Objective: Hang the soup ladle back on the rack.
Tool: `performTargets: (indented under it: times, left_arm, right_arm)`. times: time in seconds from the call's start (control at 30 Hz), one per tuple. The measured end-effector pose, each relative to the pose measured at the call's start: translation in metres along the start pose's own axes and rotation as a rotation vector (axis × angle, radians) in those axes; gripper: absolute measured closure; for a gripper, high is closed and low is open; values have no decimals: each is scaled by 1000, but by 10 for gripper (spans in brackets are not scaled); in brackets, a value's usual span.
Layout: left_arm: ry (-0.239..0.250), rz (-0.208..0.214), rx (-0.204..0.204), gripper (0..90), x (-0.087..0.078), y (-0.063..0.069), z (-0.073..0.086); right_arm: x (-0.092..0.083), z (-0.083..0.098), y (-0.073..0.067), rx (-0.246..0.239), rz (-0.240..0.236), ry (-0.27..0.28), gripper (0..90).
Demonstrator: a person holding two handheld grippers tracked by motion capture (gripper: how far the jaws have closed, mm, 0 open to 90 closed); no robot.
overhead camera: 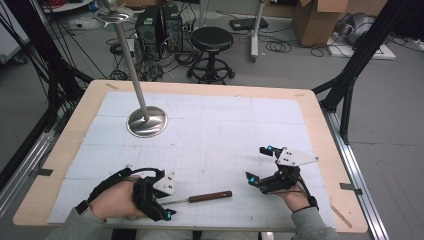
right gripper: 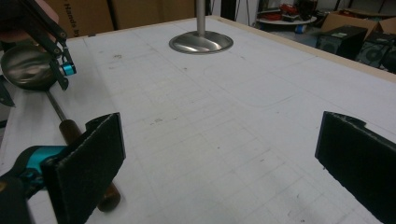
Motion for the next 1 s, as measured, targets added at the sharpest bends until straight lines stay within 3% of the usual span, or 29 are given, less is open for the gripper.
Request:
performTargets:
  times: [0.13, 0.47, 1.0]
  left_arm:
    - [-49, -4, -27, 475, 1, -4, 5]
    - [-117, -2, -74, 605, 4, -10, 11]
    - [-188, 0, -15, 716, 8, -8, 18]
  right_arm:
    - [1, 0, 0, -1, 0, -3, 5]
    - [1, 0, 0, -2, -2, -3, 5]
    - [1, 1, 0, -3, -4, -4, 5]
Point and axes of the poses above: each handheld gripper's, and its own axes: x roughly forward along the jaws, z roughly out of its underside, y roughly to its right, the point moved 7 cm from there along x, roughly forward along the jaws, and after that the axes turned 3 degrees about x, right-handed, at the moved point
